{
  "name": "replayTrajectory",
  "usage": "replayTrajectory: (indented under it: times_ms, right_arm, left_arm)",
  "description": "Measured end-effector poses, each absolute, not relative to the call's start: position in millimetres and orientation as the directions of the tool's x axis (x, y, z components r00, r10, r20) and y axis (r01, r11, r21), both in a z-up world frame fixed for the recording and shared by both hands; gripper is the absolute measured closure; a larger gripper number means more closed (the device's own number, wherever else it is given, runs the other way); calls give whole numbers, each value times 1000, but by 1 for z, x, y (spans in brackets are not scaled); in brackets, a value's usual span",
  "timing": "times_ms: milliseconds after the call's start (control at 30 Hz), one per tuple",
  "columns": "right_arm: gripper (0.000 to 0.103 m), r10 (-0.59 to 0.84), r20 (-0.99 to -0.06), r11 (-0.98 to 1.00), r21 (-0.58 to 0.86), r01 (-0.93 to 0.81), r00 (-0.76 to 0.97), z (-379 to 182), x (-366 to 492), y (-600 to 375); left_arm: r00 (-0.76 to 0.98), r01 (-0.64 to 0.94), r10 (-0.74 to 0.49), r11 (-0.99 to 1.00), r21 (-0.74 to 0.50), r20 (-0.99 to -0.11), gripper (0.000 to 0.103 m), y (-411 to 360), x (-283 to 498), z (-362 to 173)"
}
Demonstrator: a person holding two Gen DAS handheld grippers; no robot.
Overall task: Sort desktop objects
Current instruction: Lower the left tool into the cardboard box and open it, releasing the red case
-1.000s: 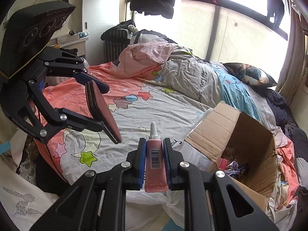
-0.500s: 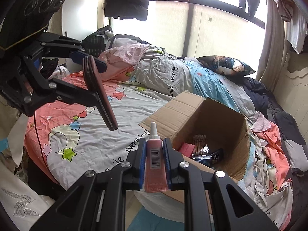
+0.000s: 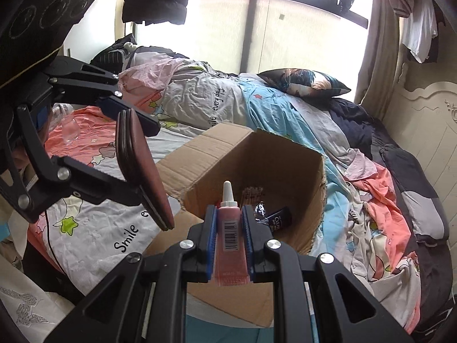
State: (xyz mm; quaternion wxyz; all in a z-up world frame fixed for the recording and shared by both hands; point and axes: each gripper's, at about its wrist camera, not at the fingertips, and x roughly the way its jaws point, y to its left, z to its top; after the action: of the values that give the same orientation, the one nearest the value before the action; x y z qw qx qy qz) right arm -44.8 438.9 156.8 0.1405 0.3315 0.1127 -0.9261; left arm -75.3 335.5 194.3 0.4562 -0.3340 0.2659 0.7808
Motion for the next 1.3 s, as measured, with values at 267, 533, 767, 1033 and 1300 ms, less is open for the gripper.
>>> replayTrajectory:
  times_ms: [267, 533, 767, 1033, 1300]
  right_arm:
    - [87, -151, -651, -946, -123, 300, -744, 153, -64, 458]
    - [87, -152, -650, -951, -110, 290, -744, 147, -78, 466]
    - [87, -150, -655, -953, -102, 284, -741, 143, -89, 470]
    - [87, -154, -665, -952, -99, 291, -731, 138, -95, 470]
    - [87, -155, -671, -951, -98, 294, -725, 135, -95, 468]
  left_arm:
    - [-322, -899, 548, -434, 67, -772, 41, 354, -104, 182]
    - [-328, -892, 560, -448, 55, -761, 41, 363, -127, 184]
    - [-316, -895, 573, -445, 37, -756, 41, 366, -138, 178]
    - [-307, -877, 570, -480, -6, -762, 41, 364, -154, 167]
    - [-408, -860, 577, -504, 84, -708, 0, 357, -139, 162]
